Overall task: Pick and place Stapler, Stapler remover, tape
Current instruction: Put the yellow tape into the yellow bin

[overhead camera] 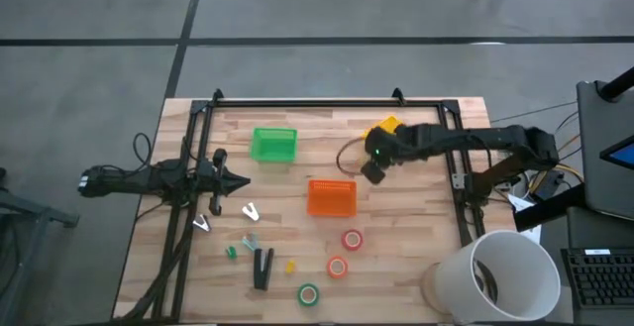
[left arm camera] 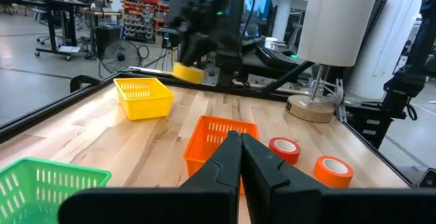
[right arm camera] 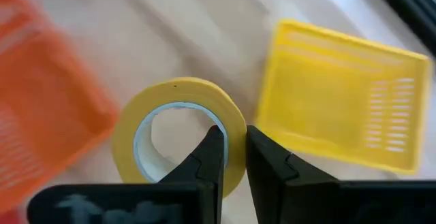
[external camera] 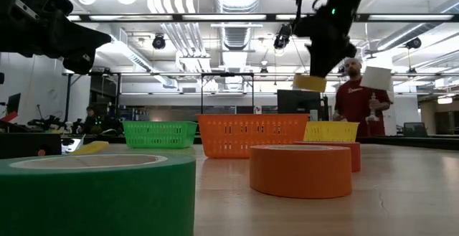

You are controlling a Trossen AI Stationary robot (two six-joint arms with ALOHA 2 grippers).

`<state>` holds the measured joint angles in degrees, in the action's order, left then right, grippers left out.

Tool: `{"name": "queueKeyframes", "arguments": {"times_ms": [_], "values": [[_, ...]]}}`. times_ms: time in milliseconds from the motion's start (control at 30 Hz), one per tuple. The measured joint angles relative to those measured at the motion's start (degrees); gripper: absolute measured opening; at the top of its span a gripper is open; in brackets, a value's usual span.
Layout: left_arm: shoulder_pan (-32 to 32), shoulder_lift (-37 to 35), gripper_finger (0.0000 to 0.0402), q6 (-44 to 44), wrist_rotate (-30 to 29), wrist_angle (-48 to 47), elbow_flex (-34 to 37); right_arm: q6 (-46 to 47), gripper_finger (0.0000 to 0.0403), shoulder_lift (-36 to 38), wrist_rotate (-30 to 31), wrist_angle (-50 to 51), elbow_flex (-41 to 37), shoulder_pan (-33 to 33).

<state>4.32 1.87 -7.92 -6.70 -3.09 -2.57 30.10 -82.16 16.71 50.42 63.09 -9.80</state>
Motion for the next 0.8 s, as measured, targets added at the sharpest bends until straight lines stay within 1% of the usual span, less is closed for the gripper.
{"name": "queueKeyframes", "arguments": {"times_ms": [133,233,333,500,633,800], "values": [[0.0,0.0,0.0010,0.0,0.0,0.0,0.0,-1.2,0.0042,-0.4,0.1,-0.8,-2.2,-7.2],[0.0,0.0,0.0010,0.0,0.0,0.0,0.0,-1.8,0.0044,-0.4,1.5,-4.2,-4.3,-11.3],[0.0,0.0,0.0010,0.0,0.0,0.0,0.0,-2.8,0.0044,-0.4,1.5,-8.0,-6.1,-14.5],[0.0,0.0,0.0010,0.0,0.0,0.0,0.0,-3.1,0.0045,-0.4,1.5,-14.1,-9.3,-16.9],[0.0,0.0,0.0010,0.0,0.0,0.0,0.0,-3.2,0.0047,-0.6,1.5,-15.5,-11.3,-18.1],[0.0,0.0,0.0010,0.0,0.0,0.0,0.0,-3.3,0.0045,-0.6,7.0,-15.9,-13.2,-19.2]]}}
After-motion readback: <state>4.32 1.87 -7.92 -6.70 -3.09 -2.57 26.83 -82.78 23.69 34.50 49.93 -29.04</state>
